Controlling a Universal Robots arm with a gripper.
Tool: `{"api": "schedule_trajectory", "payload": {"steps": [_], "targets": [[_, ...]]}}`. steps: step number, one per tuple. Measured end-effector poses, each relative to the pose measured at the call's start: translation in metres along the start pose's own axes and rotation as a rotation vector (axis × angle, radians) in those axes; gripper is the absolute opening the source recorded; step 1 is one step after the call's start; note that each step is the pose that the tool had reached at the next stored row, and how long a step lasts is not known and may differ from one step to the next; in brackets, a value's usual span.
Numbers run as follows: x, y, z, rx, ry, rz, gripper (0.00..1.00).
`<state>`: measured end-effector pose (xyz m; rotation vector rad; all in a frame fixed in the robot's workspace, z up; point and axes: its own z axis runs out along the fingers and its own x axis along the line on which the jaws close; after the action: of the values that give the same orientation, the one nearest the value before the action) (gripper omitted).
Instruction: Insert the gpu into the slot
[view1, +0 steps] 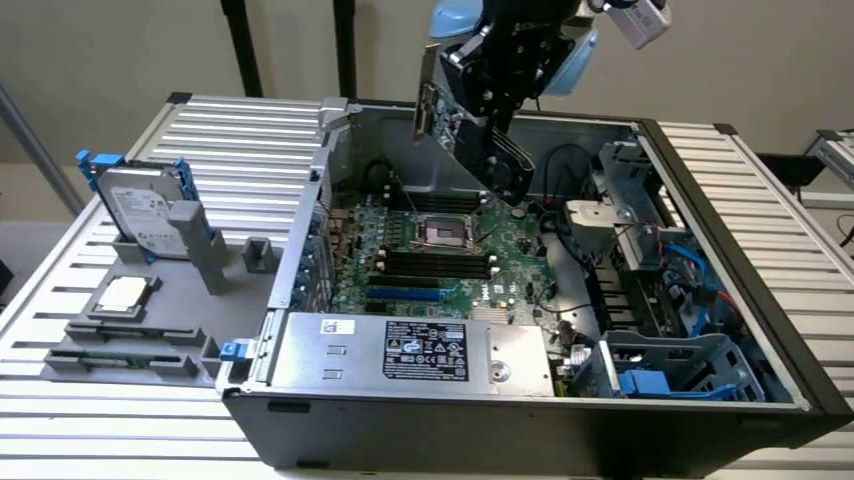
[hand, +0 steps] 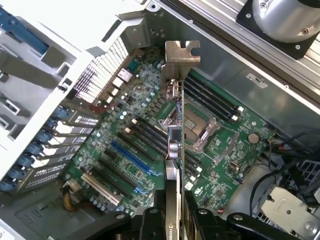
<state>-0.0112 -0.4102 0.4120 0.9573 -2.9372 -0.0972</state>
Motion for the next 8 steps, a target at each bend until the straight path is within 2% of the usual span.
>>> {"api": "schedule_trajectory", "payload": {"steps": [8], "targets": [[0.0000, 0.0000, 0.0001, 0.0065, 0.0078, -0.146, 0.26]]}}
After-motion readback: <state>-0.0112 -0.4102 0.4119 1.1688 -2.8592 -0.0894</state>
